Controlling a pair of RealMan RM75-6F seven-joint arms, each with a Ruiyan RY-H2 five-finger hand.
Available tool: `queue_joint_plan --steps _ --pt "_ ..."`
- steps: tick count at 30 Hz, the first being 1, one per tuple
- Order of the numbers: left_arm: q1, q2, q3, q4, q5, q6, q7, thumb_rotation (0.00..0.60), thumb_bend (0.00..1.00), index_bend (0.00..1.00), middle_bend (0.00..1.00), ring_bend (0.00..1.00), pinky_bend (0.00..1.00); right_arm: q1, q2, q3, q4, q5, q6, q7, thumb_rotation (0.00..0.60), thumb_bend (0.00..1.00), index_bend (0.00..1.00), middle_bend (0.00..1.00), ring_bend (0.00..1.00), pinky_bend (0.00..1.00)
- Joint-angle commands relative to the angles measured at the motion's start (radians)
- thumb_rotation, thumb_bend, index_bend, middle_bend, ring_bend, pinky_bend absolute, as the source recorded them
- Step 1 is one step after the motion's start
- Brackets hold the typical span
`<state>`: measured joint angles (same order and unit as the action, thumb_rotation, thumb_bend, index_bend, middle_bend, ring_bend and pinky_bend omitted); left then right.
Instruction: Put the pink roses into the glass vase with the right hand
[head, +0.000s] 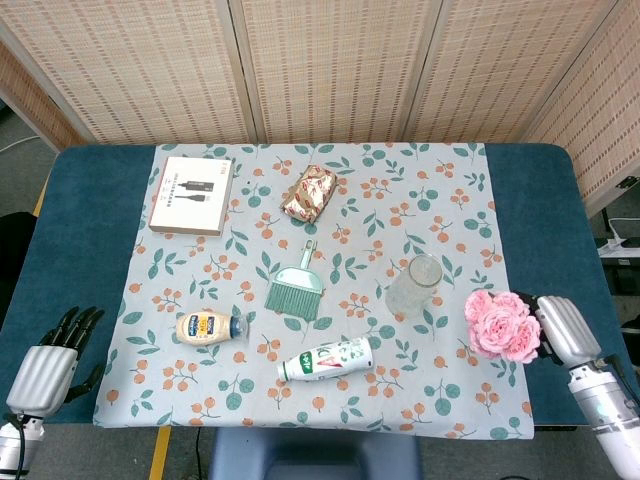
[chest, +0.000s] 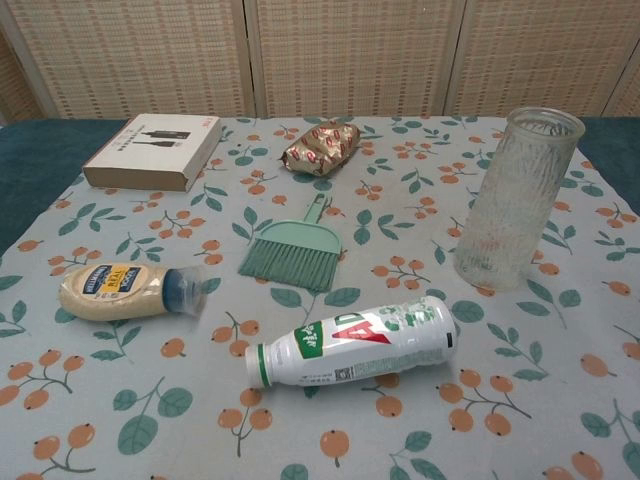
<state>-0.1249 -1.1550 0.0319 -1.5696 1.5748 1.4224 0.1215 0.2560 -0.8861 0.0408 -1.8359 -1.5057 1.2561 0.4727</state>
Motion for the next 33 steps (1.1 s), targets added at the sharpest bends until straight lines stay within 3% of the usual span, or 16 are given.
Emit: queue_joint_plan --steps 1,5,10,14,19,27,33 --pt "-0.001 -0.001 0.000 -0.001 0.000 -0.001 0.003 0.600 0.35 0.06 0.08 0.01 0.29 0.017 0.171 0.016 -0.109 -0.142 0.057 0.362 0.600 0.53 0.89 0.96 1.00 0.96" --pt "-0.001 -0.002 -0.001 -0.001 -0.005 -0.003 0.005 0.600 0.35 0.06 0.08 0.01 0.29 0.036 0.206 0.056 -0.167 -0.150 0.102 0.465 0.600 0.55 0.89 0.96 1.00 0.96" --pt "-0.001 -0.001 -0.001 0.000 -0.004 -0.003 0.003 0.600 0.35 0.06 0.08 0.01 0.29 0.069 0.223 0.104 -0.235 -0.131 0.117 0.492 0.600 0.56 0.89 0.96 1.00 0.96" --pt "-0.001 -0.001 -0.001 -0.001 -0.004 -0.002 0.004 0.600 0.35 0.06 0.08 0.01 0.29 0.107 0.188 0.166 -0.285 -0.041 0.122 0.343 0.600 0.58 0.90 0.96 1.00 0.96" --pt "0.002 0.000 -0.002 -0.002 -0.002 0.005 0.004 0.600 0.35 0.06 0.08 0.01 0.29 0.181 0.069 0.237 -0.295 0.064 0.115 0.104 0.600 0.58 0.90 0.96 1.00 0.96" --pt "0.000 0.000 -0.003 0.001 -0.008 -0.002 -0.001 0.600 0.35 0.06 0.08 0.01 0.29 0.222 -0.019 0.231 -0.211 0.060 0.060 0.022 0.600 0.58 0.90 0.96 1.00 0.96" --pt "-0.001 -0.002 -0.002 0.002 -0.011 -0.007 0.005 0.600 0.35 0.06 0.08 0.01 0.29 0.241 -0.064 0.231 -0.150 0.083 0.016 0.060 0.600 0.58 0.91 0.96 1.00 0.96"
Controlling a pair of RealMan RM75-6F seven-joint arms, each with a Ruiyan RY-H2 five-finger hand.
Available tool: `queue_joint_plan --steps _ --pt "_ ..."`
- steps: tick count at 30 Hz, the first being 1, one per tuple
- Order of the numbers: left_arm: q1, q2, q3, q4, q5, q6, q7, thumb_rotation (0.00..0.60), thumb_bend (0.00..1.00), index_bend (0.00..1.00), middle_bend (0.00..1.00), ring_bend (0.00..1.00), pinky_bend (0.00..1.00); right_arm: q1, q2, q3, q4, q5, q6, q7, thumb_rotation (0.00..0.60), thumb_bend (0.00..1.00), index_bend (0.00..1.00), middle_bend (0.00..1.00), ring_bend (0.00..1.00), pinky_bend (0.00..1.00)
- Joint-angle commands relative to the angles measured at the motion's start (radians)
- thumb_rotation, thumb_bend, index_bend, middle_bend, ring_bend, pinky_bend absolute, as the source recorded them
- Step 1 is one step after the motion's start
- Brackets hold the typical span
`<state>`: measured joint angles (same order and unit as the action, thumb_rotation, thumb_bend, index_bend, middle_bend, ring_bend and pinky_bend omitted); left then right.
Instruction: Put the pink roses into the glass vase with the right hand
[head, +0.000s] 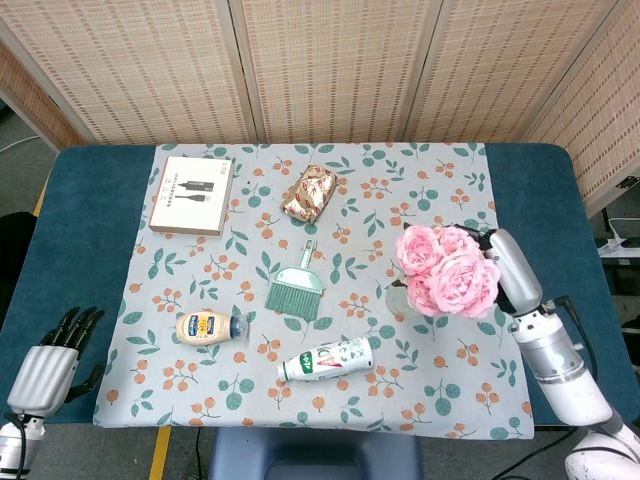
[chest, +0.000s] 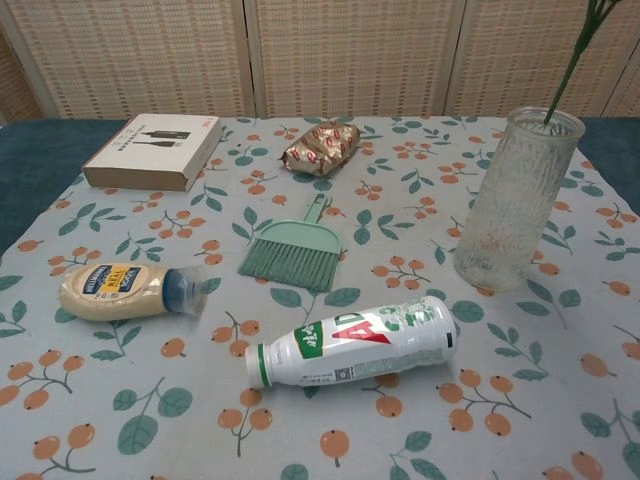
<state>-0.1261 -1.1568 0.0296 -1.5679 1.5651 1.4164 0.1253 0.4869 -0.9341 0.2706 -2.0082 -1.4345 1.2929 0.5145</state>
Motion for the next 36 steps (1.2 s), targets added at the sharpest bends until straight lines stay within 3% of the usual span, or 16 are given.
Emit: queue_joint_plan --steps 1,15,32,36 --pt "0.000 -0.001 -0.001 0.000 -0.003 -0.002 0.001 0.600 0.35 0.06 0.08 0.01 0.29 0.011 -0.022 0.002 0.031 0.017 -0.024 0.019 0.600 0.58 0.91 0.96 1.00 0.96" --pt "0.000 0.000 0.001 -0.003 0.001 0.001 0.004 0.600 0.35 0.06 0.08 0.01 0.29 -0.009 -0.045 0.001 0.040 0.022 -0.011 -0.008 0.600 0.58 0.91 0.96 1.00 0.96" --pt "0.000 -0.001 0.001 0.000 -0.005 -0.004 0.005 0.600 0.35 0.06 0.08 0.01 0.29 0.015 -0.184 -0.030 0.275 0.078 -0.131 0.110 0.600 0.58 0.90 0.96 1.00 0.96" --pt "-0.001 -0.001 -0.001 0.001 -0.006 -0.003 0.004 0.600 0.35 0.06 0.08 0.01 0.29 0.019 -0.197 -0.042 0.310 0.060 -0.153 0.140 0.600 0.58 0.84 0.96 1.00 0.96"
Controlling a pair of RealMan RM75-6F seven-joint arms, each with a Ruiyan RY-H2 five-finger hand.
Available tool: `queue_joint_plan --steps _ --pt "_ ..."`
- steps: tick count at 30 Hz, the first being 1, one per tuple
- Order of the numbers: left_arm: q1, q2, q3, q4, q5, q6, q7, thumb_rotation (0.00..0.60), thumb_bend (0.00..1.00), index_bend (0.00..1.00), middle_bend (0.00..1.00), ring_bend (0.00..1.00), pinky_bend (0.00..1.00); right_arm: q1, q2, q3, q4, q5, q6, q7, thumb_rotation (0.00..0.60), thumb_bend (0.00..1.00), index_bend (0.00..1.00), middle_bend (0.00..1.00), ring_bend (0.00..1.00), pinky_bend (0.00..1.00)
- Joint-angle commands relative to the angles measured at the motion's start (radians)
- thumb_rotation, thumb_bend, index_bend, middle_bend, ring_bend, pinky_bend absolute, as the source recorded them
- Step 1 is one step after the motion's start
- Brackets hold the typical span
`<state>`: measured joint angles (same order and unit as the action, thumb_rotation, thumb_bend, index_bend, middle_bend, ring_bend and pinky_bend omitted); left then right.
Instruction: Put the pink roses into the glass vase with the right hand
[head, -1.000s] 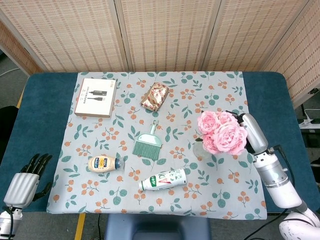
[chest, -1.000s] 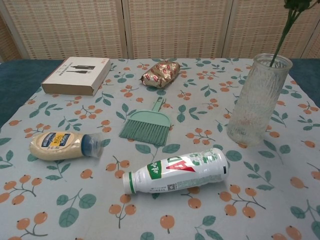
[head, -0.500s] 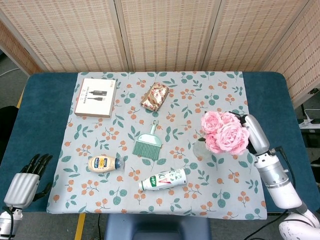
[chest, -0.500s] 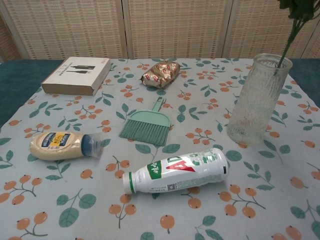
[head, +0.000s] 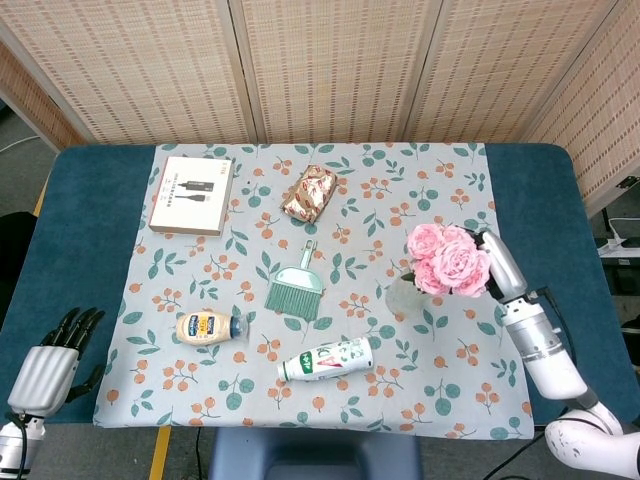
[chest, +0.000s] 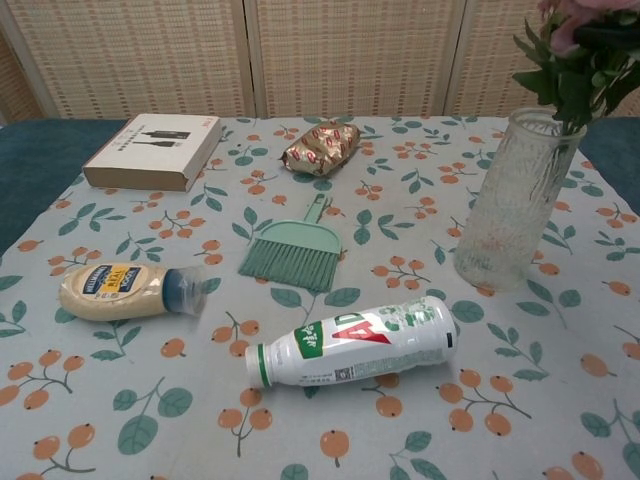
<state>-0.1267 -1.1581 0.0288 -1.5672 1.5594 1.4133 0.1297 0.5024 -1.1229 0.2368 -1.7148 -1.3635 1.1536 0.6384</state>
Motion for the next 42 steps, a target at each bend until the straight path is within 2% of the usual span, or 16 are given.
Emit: queue_joint_plan --steps 1,6,8,13,15,20,23,26,28,31,33,37,39,42 --pt "0.000 0.000 0.000 0.000 0.000 0.001 -0.001 0.600 0.35 0.06 0.08 0.01 0.29 0.003 -0.008 -0.011 0.020 -0.015 -0.018 0.024 0.600 0.58 0.82 0.96 1.00 0.96" --pt "0.000 0.001 0.000 0.000 0.001 0.002 -0.002 0.600 0.35 0.06 0.08 0.01 0.29 -0.002 -0.006 -0.023 0.040 -0.028 -0.028 0.036 0.600 0.57 0.80 0.96 1.00 0.96" --pt "0.001 0.001 0.000 0.000 0.002 0.002 -0.002 0.600 0.35 0.06 0.08 0.01 0.29 -0.002 -0.003 -0.028 0.049 -0.034 -0.035 0.032 0.600 0.53 0.75 0.96 1.00 0.96" --pt "0.000 0.000 0.001 0.000 0.001 0.000 0.000 0.600 0.35 0.06 0.08 0.01 0.29 0.000 0.011 -0.037 0.062 -0.037 -0.060 0.042 0.600 0.25 0.50 0.96 0.98 0.94" --pt "-0.001 -0.001 0.002 0.000 0.002 -0.002 0.002 0.600 0.35 0.06 0.08 0.01 0.29 -0.002 0.014 -0.036 0.065 -0.039 -0.059 0.048 0.600 0.18 0.39 0.96 0.97 0.94" --pt "-0.002 -0.002 0.003 -0.001 0.004 -0.003 0.005 0.600 0.35 0.06 0.08 0.01 0.29 -0.013 0.018 -0.030 0.068 -0.036 -0.035 0.027 0.600 0.07 0.20 0.88 0.94 0.94" --pt "-0.001 -0.002 0.003 0.000 0.003 -0.004 0.006 0.600 0.35 0.06 0.08 0.01 0.29 -0.024 0.030 -0.027 0.057 -0.033 -0.014 0.000 0.600 0.04 0.11 0.77 0.90 0.93" --pt "-0.001 -0.003 0.004 0.000 0.003 -0.004 0.008 0.600 0.35 0.07 0.08 0.01 0.29 -0.044 0.045 -0.023 0.037 -0.038 0.025 -0.028 0.600 0.02 0.07 0.65 0.86 0.93" --pt "-0.002 -0.003 0.004 0.000 0.004 -0.004 0.008 0.600 0.35 0.06 0.08 0.01 0.29 -0.058 0.060 -0.022 0.018 -0.049 0.050 -0.031 0.600 0.01 0.04 0.53 0.78 0.92" --pt "-0.002 -0.003 0.003 0.001 0.003 -0.004 0.007 0.600 0.35 0.06 0.08 0.01 0.29 -0.093 0.102 -0.030 -0.010 -0.089 0.109 -0.036 0.600 0.01 0.00 0.42 0.67 0.92" --pt "-0.002 -0.003 0.003 0.001 0.001 -0.005 0.005 0.600 0.35 0.07 0.08 0.01 0.29 -0.122 0.124 -0.038 -0.019 -0.117 0.158 -0.052 0.600 0.00 0.00 0.34 0.55 0.90" --pt "-0.003 -0.004 0.002 0.004 -0.002 -0.009 0.001 0.600 0.35 0.07 0.08 0.01 0.29 -0.221 0.173 -0.093 -0.036 -0.187 0.283 -0.131 0.600 0.00 0.00 0.25 0.32 0.80" --pt "-0.003 -0.004 0.003 0.005 -0.001 -0.009 0.000 0.600 0.35 0.07 0.08 0.01 0.29 -0.274 0.167 -0.128 -0.021 -0.220 0.346 -0.212 0.600 0.00 0.02 0.25 0.29 0.76" --pt "-0.002 -0.004 0.003 0.005 0.002 -0.005 0.003 0.600 0.35 0.07 0.08 0.01 0.29 -0.363 0.067 -0.167 0.084 -0.277 0.488 -0.381 0.600 0.00 0.05 0.25 0.29 0.72"
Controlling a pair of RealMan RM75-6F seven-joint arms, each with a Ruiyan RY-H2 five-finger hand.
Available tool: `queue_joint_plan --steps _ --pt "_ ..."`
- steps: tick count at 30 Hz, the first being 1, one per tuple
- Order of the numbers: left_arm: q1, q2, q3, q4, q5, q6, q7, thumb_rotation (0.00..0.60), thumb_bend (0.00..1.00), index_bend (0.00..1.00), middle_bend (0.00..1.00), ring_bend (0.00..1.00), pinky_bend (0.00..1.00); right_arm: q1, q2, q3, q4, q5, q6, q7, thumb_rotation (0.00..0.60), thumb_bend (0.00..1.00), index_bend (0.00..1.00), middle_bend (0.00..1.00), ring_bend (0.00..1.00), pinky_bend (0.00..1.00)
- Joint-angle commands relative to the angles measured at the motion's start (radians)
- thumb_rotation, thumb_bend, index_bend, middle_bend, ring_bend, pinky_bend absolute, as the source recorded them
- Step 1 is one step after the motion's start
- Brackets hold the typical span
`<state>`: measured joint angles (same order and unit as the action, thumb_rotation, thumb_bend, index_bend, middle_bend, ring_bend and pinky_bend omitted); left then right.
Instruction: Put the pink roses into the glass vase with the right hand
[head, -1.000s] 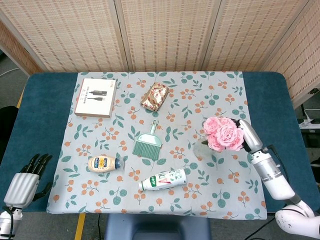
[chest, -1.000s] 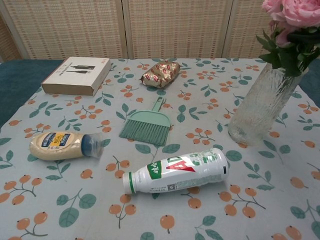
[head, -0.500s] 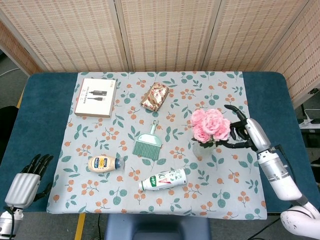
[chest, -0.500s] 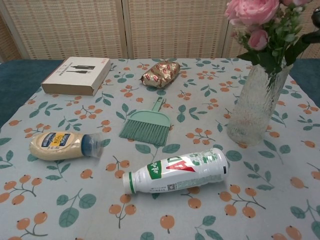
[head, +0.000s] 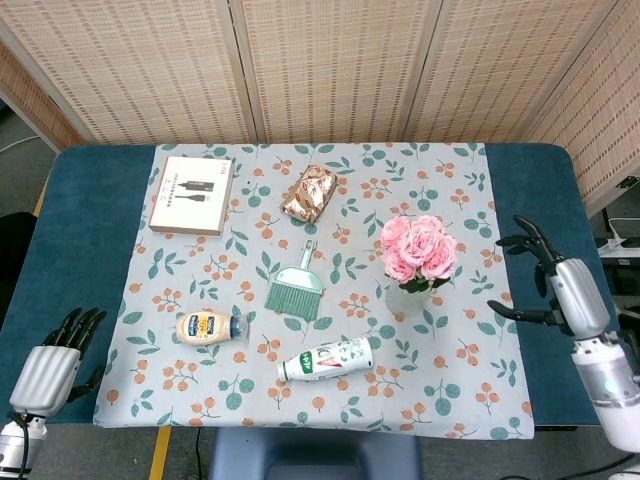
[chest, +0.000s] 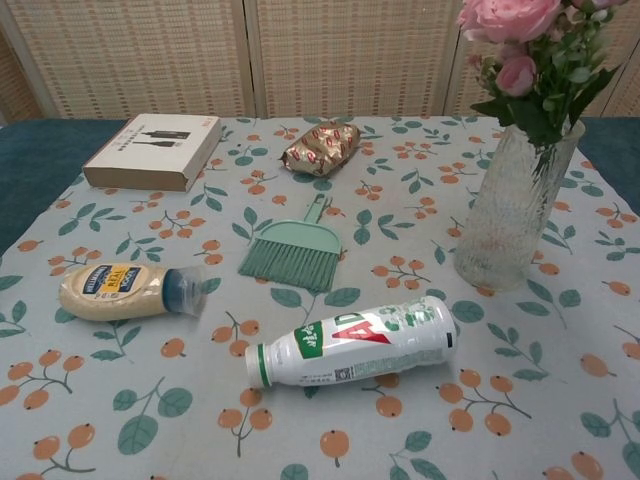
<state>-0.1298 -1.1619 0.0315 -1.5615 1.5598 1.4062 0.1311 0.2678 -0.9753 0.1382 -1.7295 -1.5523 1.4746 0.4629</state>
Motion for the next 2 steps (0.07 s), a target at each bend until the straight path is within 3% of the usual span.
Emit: queue_joint_plan --steps 1,2 --pt "0.001 0.000 0.001 -0.001 0.003 0.004 0.002 0.600 0.35 0.07 0.08 0.01 0.29 -0.149 -0.137 -0.068 0.157 -0.098 0.215 -0.239 0.600 0.00 0.05 0.25 0.28 0.70" --pt "0.002 0.001 0.001 -0.002 0.005 0.006 0.003 0.600 0.35 0.07 0.08 0.01 0.29 -0.172 -0.210 -0.067 0.233 -0.102 0.266 -0.254 0.600 0.00 0.05 0.25 0.27 0.68"
